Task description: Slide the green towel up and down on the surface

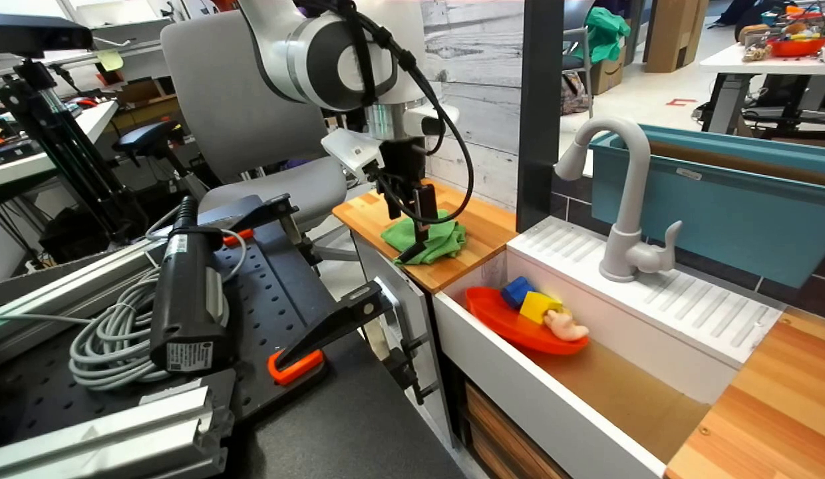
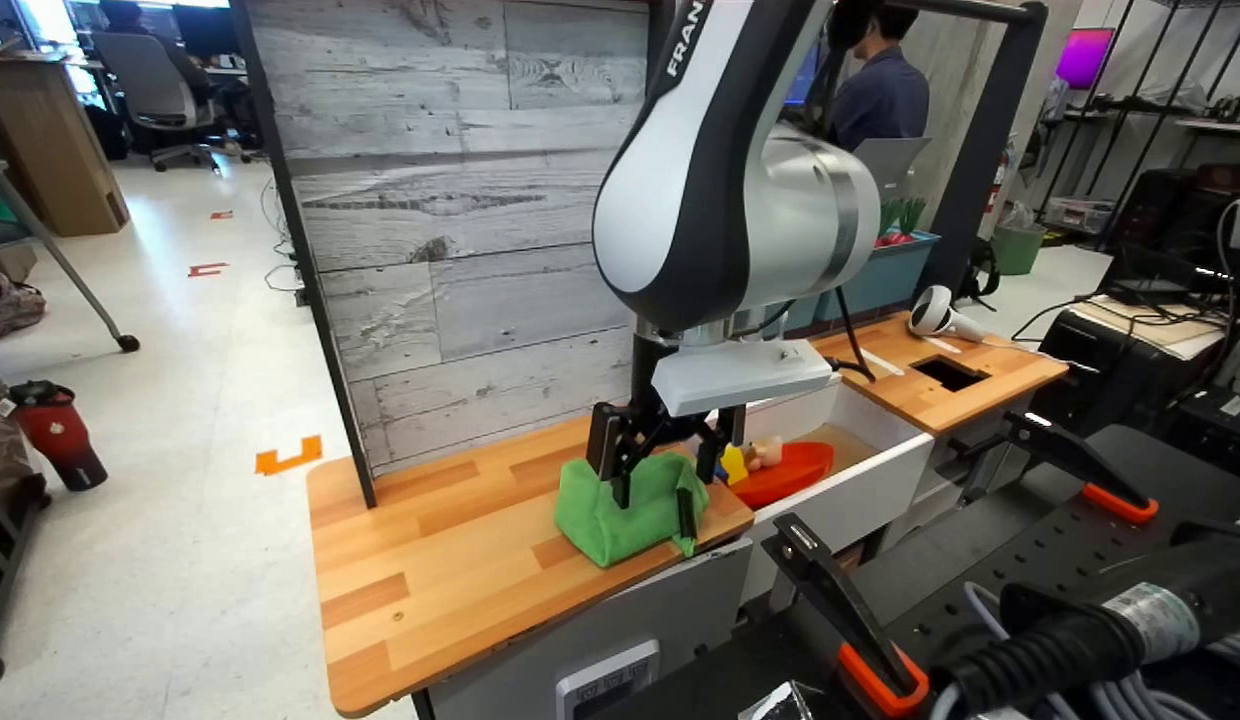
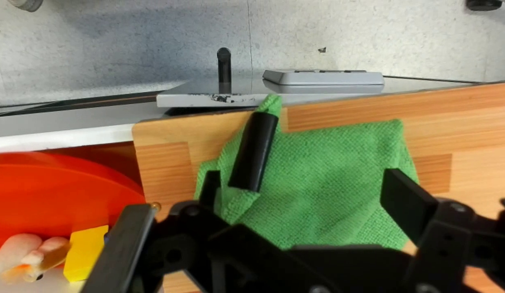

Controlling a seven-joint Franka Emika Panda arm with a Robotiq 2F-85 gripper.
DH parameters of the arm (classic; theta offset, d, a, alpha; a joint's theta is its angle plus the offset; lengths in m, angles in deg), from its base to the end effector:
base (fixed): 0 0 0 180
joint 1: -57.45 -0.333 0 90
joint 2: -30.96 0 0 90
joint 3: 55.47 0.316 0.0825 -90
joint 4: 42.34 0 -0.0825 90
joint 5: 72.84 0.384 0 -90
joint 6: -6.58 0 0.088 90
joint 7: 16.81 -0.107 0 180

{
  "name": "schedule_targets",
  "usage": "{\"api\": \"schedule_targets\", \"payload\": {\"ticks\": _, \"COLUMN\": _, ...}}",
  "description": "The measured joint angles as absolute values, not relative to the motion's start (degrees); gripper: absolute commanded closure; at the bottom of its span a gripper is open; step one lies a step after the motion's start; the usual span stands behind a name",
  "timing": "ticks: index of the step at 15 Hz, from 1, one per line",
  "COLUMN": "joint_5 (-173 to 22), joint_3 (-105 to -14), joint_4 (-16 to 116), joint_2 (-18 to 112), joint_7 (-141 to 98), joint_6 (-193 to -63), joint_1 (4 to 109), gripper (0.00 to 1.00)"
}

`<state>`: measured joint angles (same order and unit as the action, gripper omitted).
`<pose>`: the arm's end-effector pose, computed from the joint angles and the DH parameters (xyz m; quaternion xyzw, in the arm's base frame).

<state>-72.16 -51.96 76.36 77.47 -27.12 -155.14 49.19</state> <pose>0.5336 0.1138 0.0290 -0.9993 0.0018 0.0339 0.0180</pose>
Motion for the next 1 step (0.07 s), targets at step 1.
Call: {"api": "schedule_targets", "payload": {"ticks": 1, "joint_5": -72.2, "joint_3": -52.1, "joint_4": 76.3, "joint_2": 77.7, "joint_7": -27.1, "joint_6": -155.1, "joint_1": 49.2, "gripper": 0.0}}
